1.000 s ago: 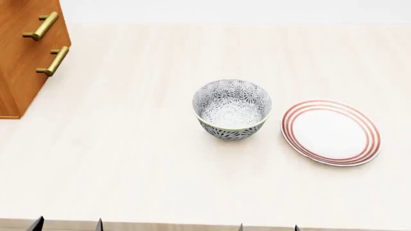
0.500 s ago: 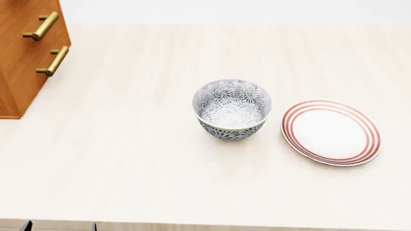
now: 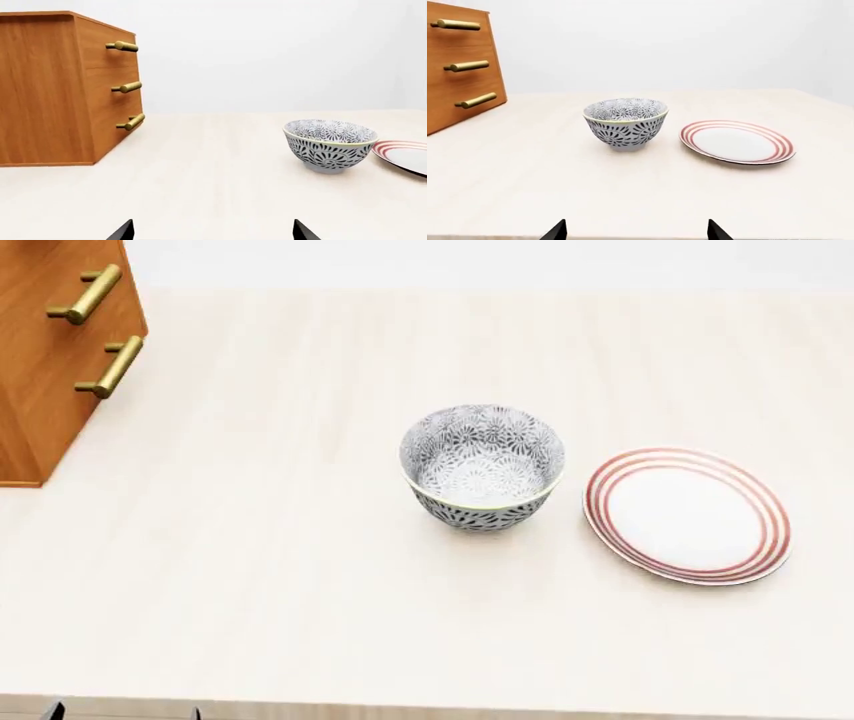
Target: Put the bowl on top of the cabinet.
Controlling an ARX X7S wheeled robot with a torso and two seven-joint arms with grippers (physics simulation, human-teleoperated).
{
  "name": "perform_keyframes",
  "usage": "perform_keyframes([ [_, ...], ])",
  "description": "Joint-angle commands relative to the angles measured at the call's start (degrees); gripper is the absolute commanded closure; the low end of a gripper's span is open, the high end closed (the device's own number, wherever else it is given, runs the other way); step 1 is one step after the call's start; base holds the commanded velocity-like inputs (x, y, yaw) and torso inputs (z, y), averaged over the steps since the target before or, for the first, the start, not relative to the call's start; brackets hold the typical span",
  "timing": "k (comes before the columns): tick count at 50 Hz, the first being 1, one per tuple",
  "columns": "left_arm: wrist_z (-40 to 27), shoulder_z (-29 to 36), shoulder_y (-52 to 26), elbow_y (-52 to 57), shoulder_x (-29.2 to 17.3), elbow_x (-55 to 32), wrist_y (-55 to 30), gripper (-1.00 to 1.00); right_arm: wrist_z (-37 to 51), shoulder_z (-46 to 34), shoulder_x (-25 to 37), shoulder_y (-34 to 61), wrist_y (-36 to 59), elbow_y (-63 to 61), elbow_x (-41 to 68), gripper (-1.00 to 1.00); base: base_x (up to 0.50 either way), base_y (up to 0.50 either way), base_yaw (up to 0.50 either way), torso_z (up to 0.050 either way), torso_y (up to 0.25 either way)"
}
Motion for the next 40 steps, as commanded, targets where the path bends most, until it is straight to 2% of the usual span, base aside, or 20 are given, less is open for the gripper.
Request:
perform_keyframes([
  [1, -0.8, 0.7, -0.4, -0.4, -0.8, -0.7, -0.2, -1.0, 2.7, 0.6, -0.5, 0.6, -0.1, 0.5, 0.1, -1.0, 0.0, 0.0, 0.0, 0.0, 0.0],
  [40, -3.1, 2.5, -1.0, -0.4, -2.6, -2.0, -0.3, -1.0, 5.8, -1.2, 1.1, 1.2, -1.9, 1.5, 0.2, -1.0, 0.0, 0.17, 0.0, 0.0, 0.0],
])
